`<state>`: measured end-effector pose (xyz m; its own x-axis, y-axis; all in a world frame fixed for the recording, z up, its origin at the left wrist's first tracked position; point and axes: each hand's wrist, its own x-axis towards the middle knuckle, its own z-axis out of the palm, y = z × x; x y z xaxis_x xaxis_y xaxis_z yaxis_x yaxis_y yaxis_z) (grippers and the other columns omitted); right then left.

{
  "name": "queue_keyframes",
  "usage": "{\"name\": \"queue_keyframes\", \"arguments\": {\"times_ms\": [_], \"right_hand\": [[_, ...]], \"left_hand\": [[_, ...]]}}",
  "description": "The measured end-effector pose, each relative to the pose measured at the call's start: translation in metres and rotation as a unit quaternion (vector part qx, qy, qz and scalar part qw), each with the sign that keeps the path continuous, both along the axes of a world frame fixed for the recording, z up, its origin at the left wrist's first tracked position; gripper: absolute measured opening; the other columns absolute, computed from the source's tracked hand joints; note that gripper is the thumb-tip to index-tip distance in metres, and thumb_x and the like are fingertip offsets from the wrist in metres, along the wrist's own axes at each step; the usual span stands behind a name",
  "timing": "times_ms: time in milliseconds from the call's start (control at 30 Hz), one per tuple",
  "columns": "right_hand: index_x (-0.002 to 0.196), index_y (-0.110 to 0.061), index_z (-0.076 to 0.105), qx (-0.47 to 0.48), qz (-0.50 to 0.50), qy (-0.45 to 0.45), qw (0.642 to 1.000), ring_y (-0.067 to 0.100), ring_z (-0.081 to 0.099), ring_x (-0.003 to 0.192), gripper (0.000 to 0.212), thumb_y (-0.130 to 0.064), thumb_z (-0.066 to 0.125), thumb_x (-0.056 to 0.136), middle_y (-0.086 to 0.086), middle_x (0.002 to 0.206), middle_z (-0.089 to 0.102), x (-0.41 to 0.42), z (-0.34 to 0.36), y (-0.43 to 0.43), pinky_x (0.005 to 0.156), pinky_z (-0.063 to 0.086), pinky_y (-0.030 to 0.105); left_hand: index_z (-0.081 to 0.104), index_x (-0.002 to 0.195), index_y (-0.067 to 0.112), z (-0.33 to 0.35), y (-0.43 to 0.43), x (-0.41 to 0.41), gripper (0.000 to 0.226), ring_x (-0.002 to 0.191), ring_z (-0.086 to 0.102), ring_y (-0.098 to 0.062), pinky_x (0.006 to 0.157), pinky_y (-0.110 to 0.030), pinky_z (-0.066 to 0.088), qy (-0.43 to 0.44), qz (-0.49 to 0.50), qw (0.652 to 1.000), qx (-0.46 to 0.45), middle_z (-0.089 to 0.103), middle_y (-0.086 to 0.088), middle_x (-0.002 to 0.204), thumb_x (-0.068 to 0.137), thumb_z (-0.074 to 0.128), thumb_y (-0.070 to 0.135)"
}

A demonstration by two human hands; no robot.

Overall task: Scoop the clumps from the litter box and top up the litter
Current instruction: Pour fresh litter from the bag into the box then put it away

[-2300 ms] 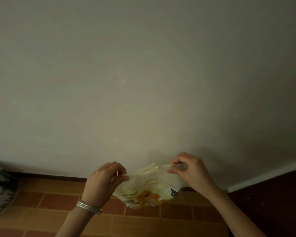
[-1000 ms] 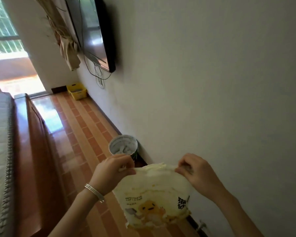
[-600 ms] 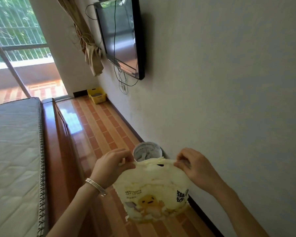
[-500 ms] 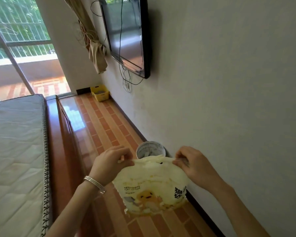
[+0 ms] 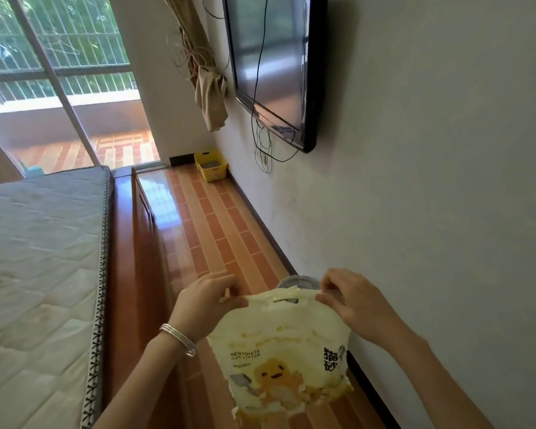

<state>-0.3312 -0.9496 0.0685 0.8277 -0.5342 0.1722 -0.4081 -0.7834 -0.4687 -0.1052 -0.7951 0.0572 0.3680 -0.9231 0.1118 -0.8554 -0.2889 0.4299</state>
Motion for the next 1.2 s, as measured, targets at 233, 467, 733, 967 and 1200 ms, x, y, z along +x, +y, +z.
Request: {"name": "queue_keyframes", "arguments": {"times_ms": [233,467,733,967,1200], "right_hand": [[0.079,-0.031,0.045,0.028,0.023,-0.009,0.999,0.007,0.049,0.075,0.017,-0.034,0.060,0.087,-0.016,0.077,0.050,0.071,0.001,-0.089,0.066,0.035,0.016],[0.079,-0.032,0.045,0.020,0.032,-0.011,0.999,0.007,0.049,0.074,0.018,-0.036,0.061,0.085,-0.015,0.076,0.052,0.131,-0.002,-0.144,0.066,0.036,0.016],[0.078,-0.029,0.047,0.021,0.021,-0.040,0.999,0.003,0.048,0.074,0.018,-0.030,0.063,0.085,-0.016,0.074,0.049,0.239,0.000,-0.189,0.065,0.036,0.014],[0.071,-0.033,0.049,0.100,0.020,-0.040,0.994,0.007,0.054,0.074,0.024,-0.025,0.068,0.082,-0.010,0.076,0.055,0.363,0.019,-0.215,0.074,0.050,0.028],[0.072,-0.026,0.054,0.119,0.019,-0.057,0.991,0.003,0.053,0.071,0.018,-0.021,0.068,0.082,-0.011,0.073,0.057,0.473,0.026,-0.232,0.066,0.044,0.015]], "left_hand": [[0.059,0.078,0.027,0.006,-0.081,0.066,0.016,0.074,0.050,-0.003,0.064,-0.030,0.044,0.003,0.036,0.999,0.024,0.057,0.015,0.078,0.078,0.067,0.041],[0.062,0.081,0.026,0.002,-0.132,0.118,0.016,0.077,0.051,-0.006,0.063,-0.029,0.044,0.001,0.071,0.997,0.022,0.058,0.013,0.082,0.079,0.066,0.041],[0.055,0.075,0.035,0.000,-0.177,0.224,0.012,0.074,0.049,-0.003,0.055,-0.019,0.035,0.003,0.054,0.999,0.002,0.053,0.019,0.076,0.081,0.065,0.038],[0.055,0.075,0.039,0.010,-0.207,0.360,0.013,0.074,0.050,0.000,0.063,-0.027,0.047,0.010,0.042,0.999,0.008,0.057,0.020,0.078,0.078,0.066,0.045],[0.056,0.075,0.037,0.022,-0.220,0.468,0.013,0.071,0.048,0.002,0.059,-0.025,0.046,0.009,0.036,0.999,-0.013,0.053,0.021,0.075,0.078,0.068,0.041]]}}
